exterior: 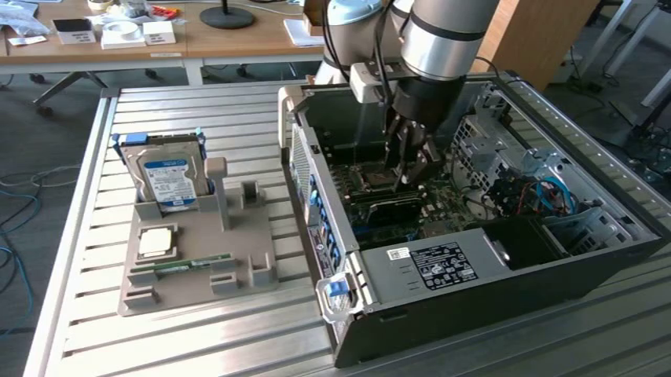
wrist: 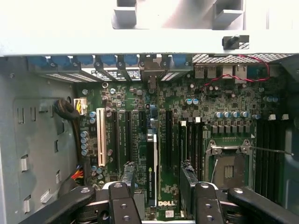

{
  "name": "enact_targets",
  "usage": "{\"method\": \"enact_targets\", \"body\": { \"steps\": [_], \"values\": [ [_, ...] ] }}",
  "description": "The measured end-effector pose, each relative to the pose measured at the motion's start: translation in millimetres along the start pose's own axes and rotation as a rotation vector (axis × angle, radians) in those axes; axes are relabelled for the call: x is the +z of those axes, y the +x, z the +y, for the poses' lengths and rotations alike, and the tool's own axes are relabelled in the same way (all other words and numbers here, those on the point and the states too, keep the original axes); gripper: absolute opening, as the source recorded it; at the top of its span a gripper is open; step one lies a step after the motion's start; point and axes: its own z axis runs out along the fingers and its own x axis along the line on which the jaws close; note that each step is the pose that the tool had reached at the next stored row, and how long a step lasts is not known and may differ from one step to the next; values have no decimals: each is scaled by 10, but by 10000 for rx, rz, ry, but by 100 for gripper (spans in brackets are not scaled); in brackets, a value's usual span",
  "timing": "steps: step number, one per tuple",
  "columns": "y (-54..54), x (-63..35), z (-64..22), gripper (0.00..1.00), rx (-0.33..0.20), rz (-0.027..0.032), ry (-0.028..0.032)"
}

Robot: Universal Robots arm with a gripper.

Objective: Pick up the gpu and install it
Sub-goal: 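Insert the gpu into the slot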

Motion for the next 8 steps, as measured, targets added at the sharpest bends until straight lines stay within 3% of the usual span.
{"method": "enact_targets", "body": {
  "steps": [8],
  "values": [
    [-5,-157,0,51,0,-11,1]
  ]
}}
